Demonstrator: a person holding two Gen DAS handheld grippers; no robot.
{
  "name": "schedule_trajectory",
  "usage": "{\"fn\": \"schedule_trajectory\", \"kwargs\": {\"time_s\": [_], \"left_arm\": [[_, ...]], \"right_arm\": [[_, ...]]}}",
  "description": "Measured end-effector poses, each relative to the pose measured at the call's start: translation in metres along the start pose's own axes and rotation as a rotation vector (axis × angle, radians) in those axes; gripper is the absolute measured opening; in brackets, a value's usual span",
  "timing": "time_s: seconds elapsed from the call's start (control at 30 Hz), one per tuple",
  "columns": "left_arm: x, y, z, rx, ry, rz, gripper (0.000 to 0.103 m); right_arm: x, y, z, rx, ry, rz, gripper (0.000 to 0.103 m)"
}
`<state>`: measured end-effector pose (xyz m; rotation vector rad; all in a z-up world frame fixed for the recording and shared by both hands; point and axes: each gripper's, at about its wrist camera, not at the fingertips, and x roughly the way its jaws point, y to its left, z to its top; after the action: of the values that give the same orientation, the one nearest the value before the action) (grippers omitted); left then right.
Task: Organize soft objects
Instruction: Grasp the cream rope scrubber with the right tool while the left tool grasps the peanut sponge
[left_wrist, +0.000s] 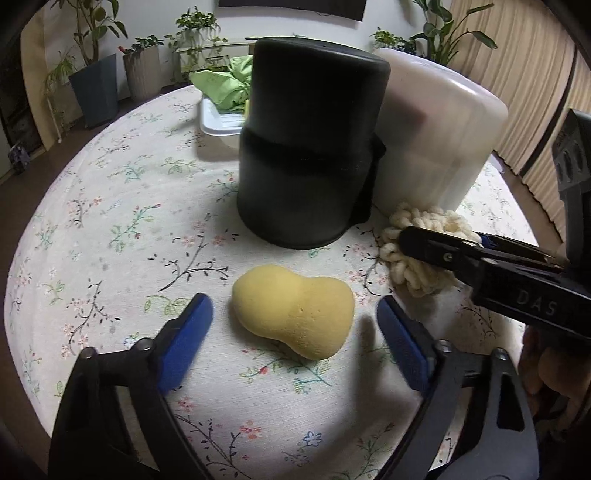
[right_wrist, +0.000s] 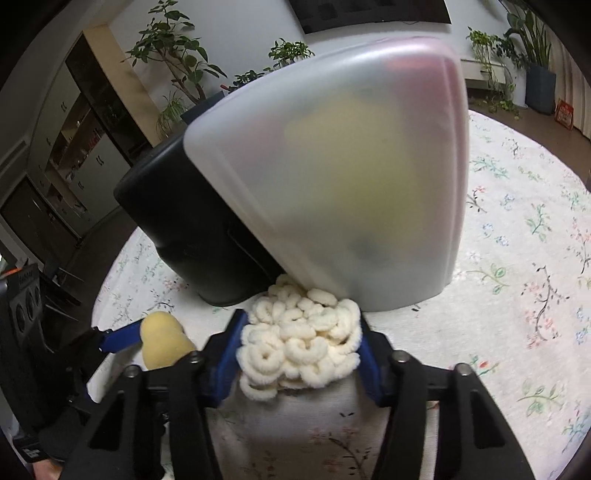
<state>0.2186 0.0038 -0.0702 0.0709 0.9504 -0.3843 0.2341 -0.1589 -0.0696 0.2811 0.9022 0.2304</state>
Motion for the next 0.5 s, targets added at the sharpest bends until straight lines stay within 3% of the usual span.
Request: {"fn": "schedule_trajectory", "kwargs": {"time_s": [0.2,0.5], "left_arm": [[-0.004,0.004,-0.004,-0.037,-0.017,-0.009,0.081],[-0.008,0.005,-0.004,-0.048,-0.03,-0.002,0.066]], "right_arm": [[-0.005,-0.004,-0.004,-0.022,-0.005,0.011,0.047],[-0.01,-0.006,-0.011,-0.05,-0.004,0.023,0.04]]}}
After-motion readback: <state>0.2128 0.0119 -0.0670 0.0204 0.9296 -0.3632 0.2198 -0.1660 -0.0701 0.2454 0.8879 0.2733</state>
